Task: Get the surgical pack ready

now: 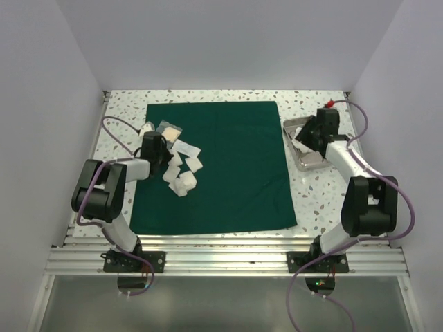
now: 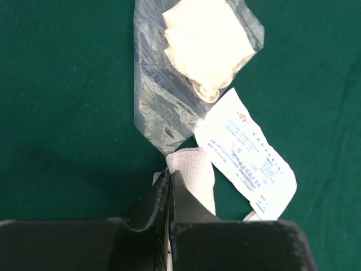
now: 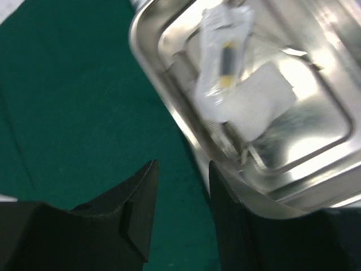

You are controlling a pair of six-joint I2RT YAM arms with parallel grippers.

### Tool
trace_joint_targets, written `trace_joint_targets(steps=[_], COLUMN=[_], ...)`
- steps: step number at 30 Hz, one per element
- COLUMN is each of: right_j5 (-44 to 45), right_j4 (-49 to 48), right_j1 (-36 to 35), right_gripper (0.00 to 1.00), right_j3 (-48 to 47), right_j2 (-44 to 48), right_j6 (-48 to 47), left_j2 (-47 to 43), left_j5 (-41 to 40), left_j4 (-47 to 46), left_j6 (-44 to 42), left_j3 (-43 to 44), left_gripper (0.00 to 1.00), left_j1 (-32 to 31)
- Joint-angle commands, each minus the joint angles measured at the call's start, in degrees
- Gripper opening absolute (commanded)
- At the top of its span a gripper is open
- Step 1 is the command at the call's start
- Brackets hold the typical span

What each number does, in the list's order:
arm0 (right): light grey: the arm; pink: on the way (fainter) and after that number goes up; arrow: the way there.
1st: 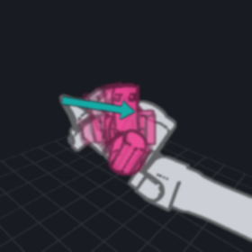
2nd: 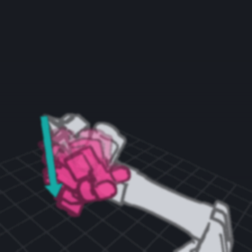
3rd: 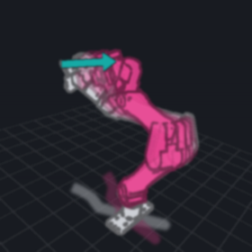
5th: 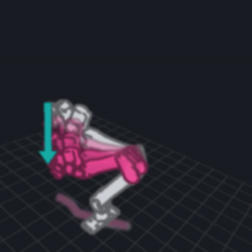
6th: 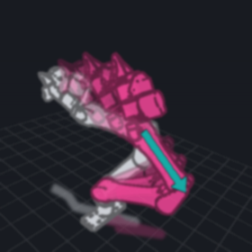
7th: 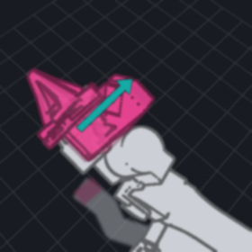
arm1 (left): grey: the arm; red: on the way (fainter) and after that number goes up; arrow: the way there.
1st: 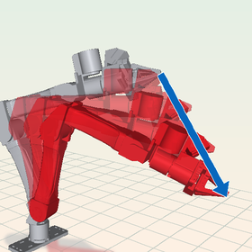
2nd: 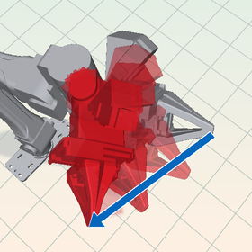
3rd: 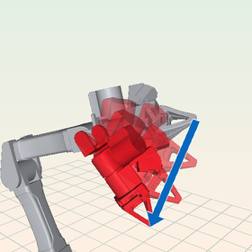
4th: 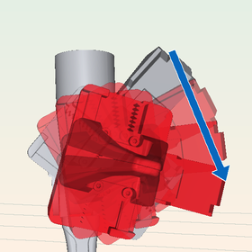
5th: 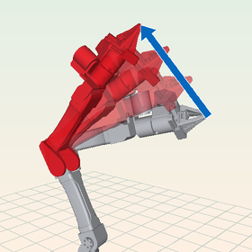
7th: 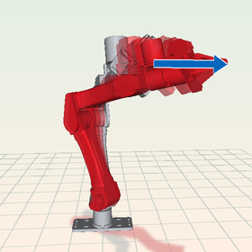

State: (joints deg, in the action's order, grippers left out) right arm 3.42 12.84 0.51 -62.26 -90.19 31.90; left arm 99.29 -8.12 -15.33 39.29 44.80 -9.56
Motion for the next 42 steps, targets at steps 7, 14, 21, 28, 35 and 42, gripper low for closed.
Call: trace_joint_targets(steps=[7,14,21,28,35,42], right_j5=[-18.11,-21.25,-26.01,-23.46,-23.11,-22.84], right_j4=[-8.27,-12.56,-20.22,-17.41,-18.03,-16.62], right_j1=[-20.17,-29.07,-32.59,-36.28,-36.37,-36.55], right_gripper=[0.54,0.58,0.69,0.7,0.69,0.69], right_j3=[-3.73,-9.63,-14.9,-19.3,-18.52,-19.04], right_j2=[-3.67,-12.98,-21.51,-25.21,-25.21,-25.47], right_j6=[-4.3,-3.17,0.53,-1.05,-0.79,-1.49], left_j2=[-14.64,-19.66,-18.17,-12.73,-7.97,-6.73], left_j5=[5.56,6.44,6.36,5.13,3.56,-2.24], left_j4=[1.43,4.61,5.23,1.63,-12.25,-12.44], left_j6=[-1.32,-2.46,-2.9,-1.85,5.35,6.15], left_j3=[-0.85,-0.77,-0.59,-1.81,-7.35,-10.16], left_gripper=[0.0,0.0,0.0,0.0,0.0,0.1], left_j1=[-1.6,-1.86,-1.78,-1.43,-0.63,-0.63])
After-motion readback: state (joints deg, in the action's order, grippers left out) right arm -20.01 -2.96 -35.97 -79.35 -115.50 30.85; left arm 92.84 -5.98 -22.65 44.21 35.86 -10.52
